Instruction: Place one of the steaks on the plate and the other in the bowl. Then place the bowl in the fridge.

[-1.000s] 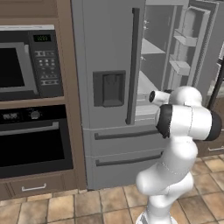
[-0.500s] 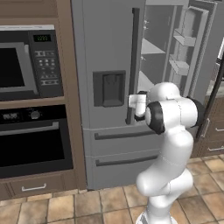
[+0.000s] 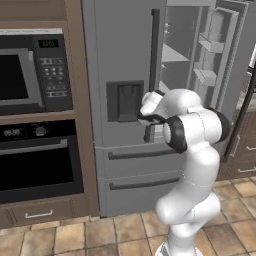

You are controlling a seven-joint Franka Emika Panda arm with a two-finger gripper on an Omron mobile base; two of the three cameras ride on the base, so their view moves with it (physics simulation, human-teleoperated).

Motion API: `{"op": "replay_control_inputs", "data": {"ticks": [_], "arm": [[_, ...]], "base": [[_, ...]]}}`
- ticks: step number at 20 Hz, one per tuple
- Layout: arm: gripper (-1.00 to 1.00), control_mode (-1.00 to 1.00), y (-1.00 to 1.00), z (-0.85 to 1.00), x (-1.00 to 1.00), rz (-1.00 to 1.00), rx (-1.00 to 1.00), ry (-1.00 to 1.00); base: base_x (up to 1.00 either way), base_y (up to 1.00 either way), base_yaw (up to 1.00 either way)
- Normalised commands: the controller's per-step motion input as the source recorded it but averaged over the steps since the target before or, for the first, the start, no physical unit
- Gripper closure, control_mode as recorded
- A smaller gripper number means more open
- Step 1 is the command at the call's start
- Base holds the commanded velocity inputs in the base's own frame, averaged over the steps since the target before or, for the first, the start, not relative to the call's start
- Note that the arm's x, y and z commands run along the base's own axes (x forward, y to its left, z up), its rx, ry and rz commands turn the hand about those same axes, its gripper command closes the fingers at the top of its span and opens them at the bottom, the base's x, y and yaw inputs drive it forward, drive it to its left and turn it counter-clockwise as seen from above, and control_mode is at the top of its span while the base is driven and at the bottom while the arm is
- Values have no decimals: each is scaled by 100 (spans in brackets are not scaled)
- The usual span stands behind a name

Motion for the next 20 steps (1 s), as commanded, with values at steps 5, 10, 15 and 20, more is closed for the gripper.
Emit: {"op": "replay_control_inputs", "data": {"ticks": [5,10,15,20], "arm": [[-100,-100,44,-12,-40,-61,44,-51],[-100,-100,74,-43,7,-52,19,-61],[-100,-100,48,-63,17,-40,8,-81],[-100,-100,14,-38,1,-2,-30,-41]], "base": [[0,0,0],[0,0,0],[0,0,0],[0,0,0]]}}
